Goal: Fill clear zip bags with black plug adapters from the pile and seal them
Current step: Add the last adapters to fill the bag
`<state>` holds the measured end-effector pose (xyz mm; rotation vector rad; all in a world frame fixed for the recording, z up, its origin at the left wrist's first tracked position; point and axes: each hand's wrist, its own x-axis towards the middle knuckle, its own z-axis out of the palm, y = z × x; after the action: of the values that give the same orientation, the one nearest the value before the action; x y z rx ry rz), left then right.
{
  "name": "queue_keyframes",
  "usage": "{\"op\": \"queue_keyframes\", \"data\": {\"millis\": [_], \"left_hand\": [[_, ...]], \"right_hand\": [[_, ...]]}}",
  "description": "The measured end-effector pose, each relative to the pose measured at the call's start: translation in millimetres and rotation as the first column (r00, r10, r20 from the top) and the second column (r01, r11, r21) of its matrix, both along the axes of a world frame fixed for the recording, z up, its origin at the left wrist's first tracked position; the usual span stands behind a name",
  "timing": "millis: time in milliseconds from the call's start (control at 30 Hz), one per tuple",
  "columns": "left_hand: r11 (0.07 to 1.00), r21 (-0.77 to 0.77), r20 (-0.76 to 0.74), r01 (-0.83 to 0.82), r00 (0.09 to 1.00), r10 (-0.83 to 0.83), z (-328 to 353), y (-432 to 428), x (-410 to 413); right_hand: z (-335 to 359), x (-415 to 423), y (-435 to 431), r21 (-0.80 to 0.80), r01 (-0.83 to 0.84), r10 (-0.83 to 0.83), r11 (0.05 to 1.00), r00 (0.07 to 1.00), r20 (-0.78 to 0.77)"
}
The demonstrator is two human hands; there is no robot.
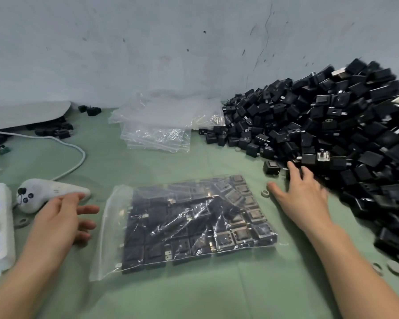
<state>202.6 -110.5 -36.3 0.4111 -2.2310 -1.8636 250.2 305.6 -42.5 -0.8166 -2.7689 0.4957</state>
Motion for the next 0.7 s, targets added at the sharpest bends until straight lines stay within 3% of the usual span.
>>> {"op": "queue_keyframes", "data": {"millis": [267,500,700], "left_hand": [[0.998,-0.053,-0.044,-0.03,0.999,0.028,-11.5,2.0,-8.6],[0.999,-0.034,-0.006,-0.026,1.0,0.026,-17.7,-5.0,-17.4],[1.0,-0.029,0.007,-0.01,1.0,0.01,-21.6,-7.4,-21.9]], "right_hand": [[5.4,-36.0,1.8,0.114,0.028,-0.025,0.993,0.999,-0.029],[-3.2,-32.5,0.0,0.135,-0.029,0.053,0.99,0.983,-0.178],[0.3,-22.3,18.5,0.025,0.192,-0.165,0.981,0.898,-0.407]]}}
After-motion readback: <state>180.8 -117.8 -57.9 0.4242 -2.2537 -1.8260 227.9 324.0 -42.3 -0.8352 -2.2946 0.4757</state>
